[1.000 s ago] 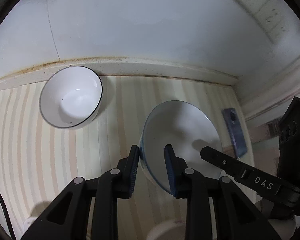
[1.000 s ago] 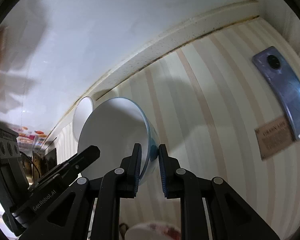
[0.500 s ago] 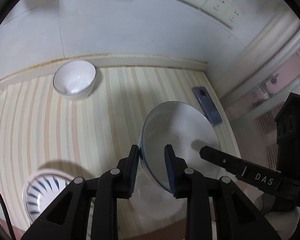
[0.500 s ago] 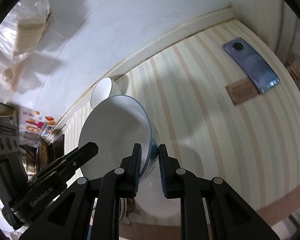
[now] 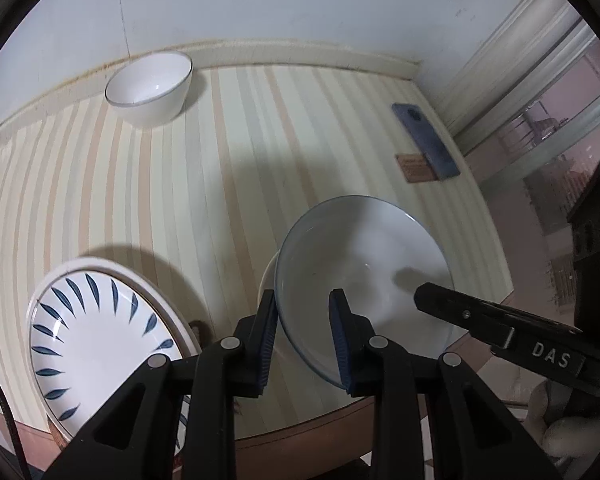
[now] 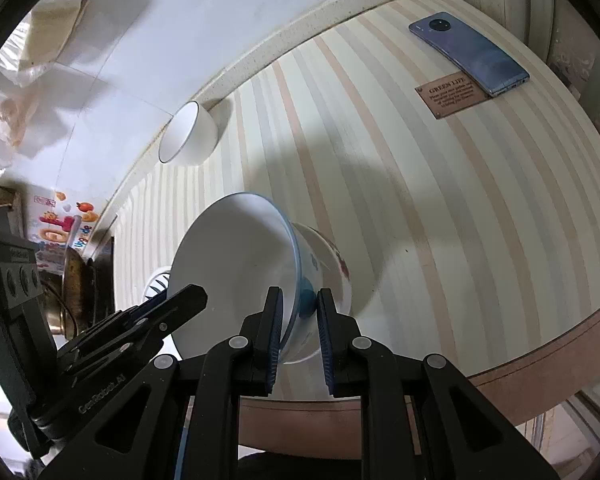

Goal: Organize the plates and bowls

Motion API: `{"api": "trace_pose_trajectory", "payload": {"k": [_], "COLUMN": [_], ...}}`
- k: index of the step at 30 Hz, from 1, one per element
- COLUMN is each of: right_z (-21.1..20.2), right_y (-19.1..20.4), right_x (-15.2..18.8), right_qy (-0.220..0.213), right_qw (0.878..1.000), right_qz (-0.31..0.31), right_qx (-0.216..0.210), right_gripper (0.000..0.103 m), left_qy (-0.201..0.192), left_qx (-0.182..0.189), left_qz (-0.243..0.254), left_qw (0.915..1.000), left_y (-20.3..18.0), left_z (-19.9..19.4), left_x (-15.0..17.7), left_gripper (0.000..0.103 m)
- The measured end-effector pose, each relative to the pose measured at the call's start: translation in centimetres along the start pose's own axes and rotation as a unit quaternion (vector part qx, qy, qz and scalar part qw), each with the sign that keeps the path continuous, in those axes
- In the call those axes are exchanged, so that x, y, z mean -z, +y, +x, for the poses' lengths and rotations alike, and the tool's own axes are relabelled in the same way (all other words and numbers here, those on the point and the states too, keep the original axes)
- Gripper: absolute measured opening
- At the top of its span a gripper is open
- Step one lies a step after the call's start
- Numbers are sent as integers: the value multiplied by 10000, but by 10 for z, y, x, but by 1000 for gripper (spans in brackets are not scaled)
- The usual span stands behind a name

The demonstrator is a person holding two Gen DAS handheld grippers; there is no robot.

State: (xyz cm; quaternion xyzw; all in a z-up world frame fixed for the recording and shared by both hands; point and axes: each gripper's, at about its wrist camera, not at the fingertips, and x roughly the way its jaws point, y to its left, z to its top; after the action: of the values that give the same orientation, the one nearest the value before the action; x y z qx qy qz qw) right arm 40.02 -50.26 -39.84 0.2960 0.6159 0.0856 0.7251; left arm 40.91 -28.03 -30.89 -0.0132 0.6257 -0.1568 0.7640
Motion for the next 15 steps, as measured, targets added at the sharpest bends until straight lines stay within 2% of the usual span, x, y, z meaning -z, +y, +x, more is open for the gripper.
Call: {"api": "trace_pose_trajectory", "payload": {"k": [15], "right_z": [16], "right_y": [-3], "right_x": [1], "right_qy": [151], "right_qw": [9998], "right_qz": [-104], "right_qx": [61], "right_gripper": [19], "left_qy": [228], "left_qx": [-256], "left_qz": [-58], "left_qw": [9994], "left_y": [6], "left_z": [21], "left_x": [8], "left_gripper": [24]}}
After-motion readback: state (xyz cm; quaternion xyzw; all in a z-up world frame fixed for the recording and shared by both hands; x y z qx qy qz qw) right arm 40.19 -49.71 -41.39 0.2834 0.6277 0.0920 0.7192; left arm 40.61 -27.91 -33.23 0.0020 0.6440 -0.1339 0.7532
